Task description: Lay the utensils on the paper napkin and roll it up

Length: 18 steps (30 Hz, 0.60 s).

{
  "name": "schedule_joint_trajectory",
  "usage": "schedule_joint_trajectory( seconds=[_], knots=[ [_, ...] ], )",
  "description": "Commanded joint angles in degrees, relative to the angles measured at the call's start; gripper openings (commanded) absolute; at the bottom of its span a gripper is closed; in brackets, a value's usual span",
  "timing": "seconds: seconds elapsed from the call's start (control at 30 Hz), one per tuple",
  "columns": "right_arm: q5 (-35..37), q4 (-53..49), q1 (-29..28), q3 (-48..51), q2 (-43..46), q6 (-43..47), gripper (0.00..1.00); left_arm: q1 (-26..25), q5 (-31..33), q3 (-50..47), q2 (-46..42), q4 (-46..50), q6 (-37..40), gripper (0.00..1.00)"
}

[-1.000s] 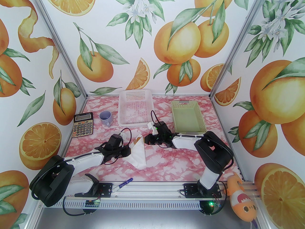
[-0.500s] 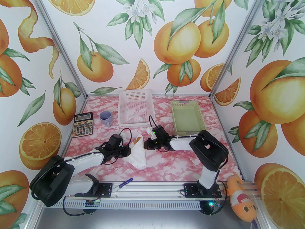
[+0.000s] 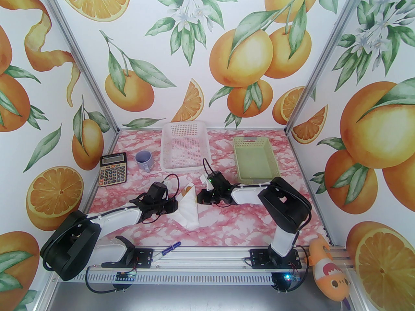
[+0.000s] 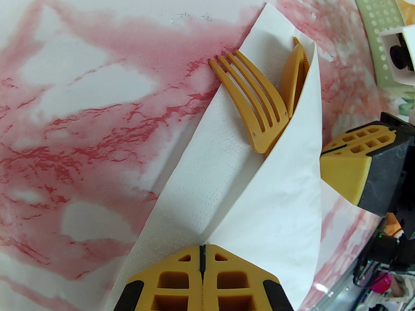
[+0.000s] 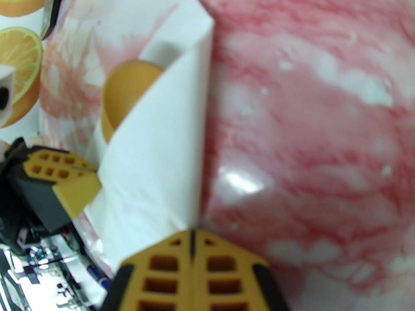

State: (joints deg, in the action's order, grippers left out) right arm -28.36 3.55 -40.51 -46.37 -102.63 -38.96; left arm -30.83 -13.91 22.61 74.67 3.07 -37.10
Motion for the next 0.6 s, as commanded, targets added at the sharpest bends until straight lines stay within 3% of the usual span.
schedule_joint_trajectory(
  seconds=[0.0, 0.57],
  knots=[
    [0.5, -2.21, -1.31, 0.14, 3.33, 0.09, 0.0, -0.26, 2.73, -0.46, 1.0, 4.22, 0.57, 0.0],
    [0.19, -0.91, -3.86, 3.38, 0.88, -1.73, 0.0, -0.37, 2.8, -0.46, 1.0, 4.3, 0.64, 0.0]
  ],
)
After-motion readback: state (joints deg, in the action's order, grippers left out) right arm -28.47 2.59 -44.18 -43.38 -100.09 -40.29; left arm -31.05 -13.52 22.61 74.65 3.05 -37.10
